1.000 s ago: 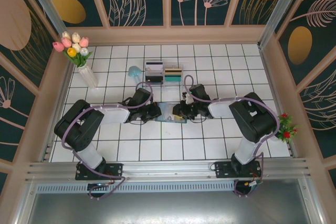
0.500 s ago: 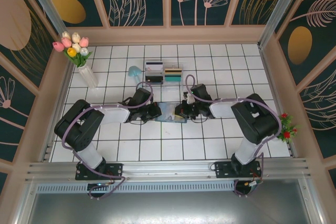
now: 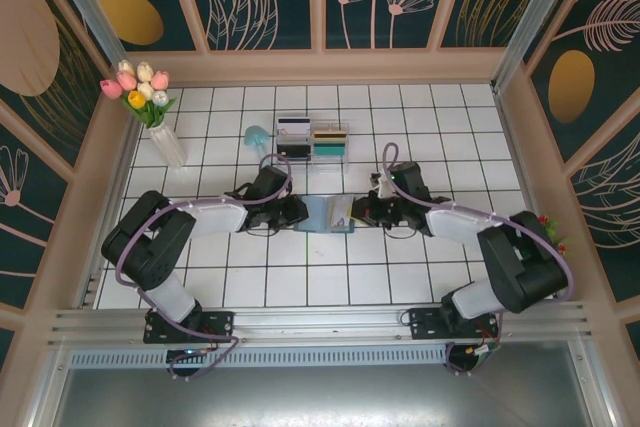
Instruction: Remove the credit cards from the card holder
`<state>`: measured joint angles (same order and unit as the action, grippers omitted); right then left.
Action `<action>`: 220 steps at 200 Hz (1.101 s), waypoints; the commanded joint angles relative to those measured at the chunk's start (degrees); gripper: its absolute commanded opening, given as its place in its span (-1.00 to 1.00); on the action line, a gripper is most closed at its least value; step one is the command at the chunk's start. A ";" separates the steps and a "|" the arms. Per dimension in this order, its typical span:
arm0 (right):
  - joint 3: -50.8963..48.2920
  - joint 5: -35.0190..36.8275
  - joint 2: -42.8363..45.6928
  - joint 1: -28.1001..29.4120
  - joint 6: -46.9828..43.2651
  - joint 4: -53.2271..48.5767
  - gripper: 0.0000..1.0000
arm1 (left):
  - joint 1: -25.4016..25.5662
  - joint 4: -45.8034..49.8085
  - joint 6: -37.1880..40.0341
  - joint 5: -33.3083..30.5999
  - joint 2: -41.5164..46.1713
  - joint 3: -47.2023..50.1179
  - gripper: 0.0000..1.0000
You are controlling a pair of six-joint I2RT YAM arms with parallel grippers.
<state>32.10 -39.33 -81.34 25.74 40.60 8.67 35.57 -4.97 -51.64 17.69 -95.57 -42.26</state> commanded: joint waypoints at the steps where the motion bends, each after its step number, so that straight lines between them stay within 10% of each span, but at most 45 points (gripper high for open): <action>1: -1.23 -3.61 4.04 -1.72 -0.35 5.85 -1.00 | -0.26 1.33 2.72 1.48 3.21 -2.57 -0.46; 118: 12.21 -21.83 -2.25 -2.93 -9.28 12.61 -1.00 | -9.20 -17.55 0.75 22.09 14.03 -2.82 0.57; 220: 14.04 -29.03 -5.23 -2.53 -2.46 19.72 -1.00 | -9.20 -36.56 -8.90 30.75 7.73 -3.48 -0.29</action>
<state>45.39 -64.95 -86.17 23.20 36.82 24.38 26.46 -34.00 -57.87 45.52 -87.42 -44.97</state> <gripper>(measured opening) 0.065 0.410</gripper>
